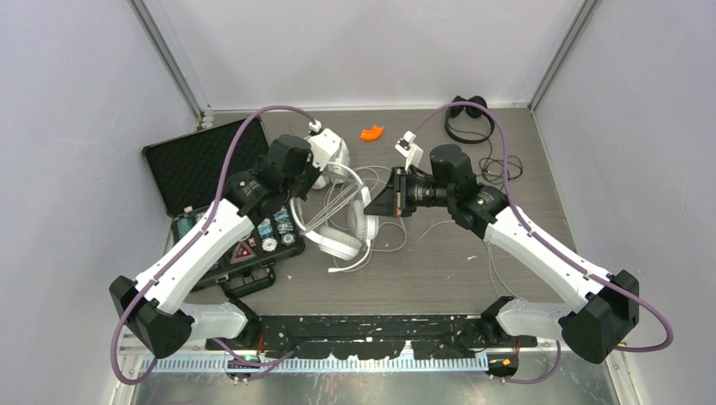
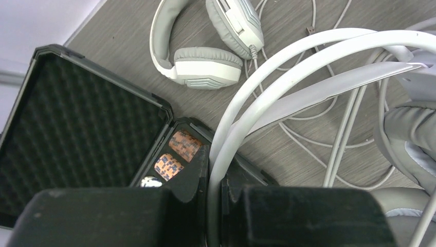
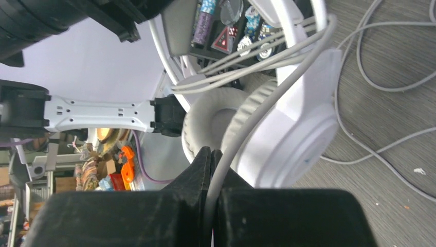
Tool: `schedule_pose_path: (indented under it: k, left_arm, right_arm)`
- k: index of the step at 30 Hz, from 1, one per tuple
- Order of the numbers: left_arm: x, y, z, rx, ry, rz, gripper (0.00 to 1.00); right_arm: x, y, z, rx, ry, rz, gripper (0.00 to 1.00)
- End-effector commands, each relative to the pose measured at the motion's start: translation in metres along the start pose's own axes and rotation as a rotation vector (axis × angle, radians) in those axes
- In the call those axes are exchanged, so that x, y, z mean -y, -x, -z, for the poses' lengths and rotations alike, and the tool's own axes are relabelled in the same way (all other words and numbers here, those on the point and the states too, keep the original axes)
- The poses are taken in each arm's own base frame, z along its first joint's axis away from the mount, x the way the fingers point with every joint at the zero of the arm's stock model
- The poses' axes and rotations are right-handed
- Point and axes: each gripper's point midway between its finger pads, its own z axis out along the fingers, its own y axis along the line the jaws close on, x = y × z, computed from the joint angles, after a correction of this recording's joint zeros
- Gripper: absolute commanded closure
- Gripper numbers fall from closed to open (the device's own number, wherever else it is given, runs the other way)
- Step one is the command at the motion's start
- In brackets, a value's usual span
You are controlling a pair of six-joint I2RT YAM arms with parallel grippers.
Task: Wrap the headphones
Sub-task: Wrap the headphones cable around the headphones.
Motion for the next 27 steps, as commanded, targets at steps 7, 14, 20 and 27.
schedule_pose_path:
  k: [7,14,20,27]
  left_arm:
    - [-0.015,0.024,0.000,0.007,0.158,0.412,1.00]
    - [-0.024,0.027,-0.010,0.000,0.279,0.554,1.00]
    - [-0.020,0.038,-0.022,0.005,0.297,0.720,1.00]
    - [0.006,0.067,-0.033,0.054,0.155,0.935,1.00]
  right_arm:
    - [-0.050,0.040,0.005,0.107,0.126,0.005,0.93]
    - [-0.066,0.031,-0.006,0.096,0.147,0.000,0.91]
    - [-0.075,0.027,-0.020,0.102,0.144,0.004,0.93]
    - [-0.086,0.023,-0.024,0.150,0.128,0.130,0.88]
